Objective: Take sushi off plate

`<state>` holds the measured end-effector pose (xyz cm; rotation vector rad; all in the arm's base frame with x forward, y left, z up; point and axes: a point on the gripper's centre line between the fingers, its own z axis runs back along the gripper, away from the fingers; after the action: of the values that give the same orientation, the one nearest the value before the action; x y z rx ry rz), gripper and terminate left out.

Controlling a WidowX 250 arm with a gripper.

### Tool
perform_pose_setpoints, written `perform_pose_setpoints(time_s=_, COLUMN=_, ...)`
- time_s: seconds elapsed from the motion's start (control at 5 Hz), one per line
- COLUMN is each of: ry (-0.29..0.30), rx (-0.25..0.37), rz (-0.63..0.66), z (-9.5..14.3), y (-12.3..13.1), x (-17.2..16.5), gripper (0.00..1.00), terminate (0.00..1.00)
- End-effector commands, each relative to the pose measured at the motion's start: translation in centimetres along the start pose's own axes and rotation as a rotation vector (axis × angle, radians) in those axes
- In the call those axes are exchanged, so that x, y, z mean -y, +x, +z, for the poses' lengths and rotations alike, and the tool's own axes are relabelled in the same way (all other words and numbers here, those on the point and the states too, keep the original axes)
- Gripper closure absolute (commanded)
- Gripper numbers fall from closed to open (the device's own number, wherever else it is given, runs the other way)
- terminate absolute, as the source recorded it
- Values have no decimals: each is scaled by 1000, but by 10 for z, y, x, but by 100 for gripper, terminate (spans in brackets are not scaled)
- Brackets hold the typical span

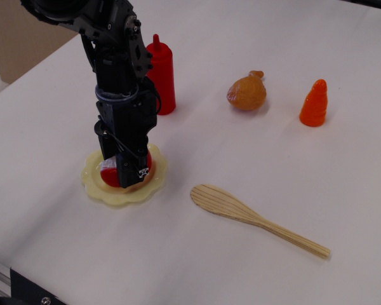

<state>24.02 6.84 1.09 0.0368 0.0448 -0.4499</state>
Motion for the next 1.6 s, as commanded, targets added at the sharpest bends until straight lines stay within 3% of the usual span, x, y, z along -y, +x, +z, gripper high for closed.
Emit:
perform_pose_setpoints(time_s=0.0, ry=93, rx=71, rz=68, z=43, y=3, x=-9, gripper=100, terminate=0)
perform_pose_setpoints(time_s=0.2, ry=123, rx=111, rz=88, z=66, y=11, x=-5, gripper=100, terminate=0)
perform_pose_setpoints(time_s=0.6, ry=-18, rx=212, rz=-31, z=66, y=65, x=33, gripper=100, terminate=0)
perform_pose_setpoints(time_s=0.8, ry=-44, rx=251, rz=-80, z=58, y=92, x=47, gripper=100, terminate=0)
perform_pose_setpoints(time_s=1.4, ry=-6, rx=204, rz=-84, z=36, y=127, x=49, gripper=100, terminate=0)
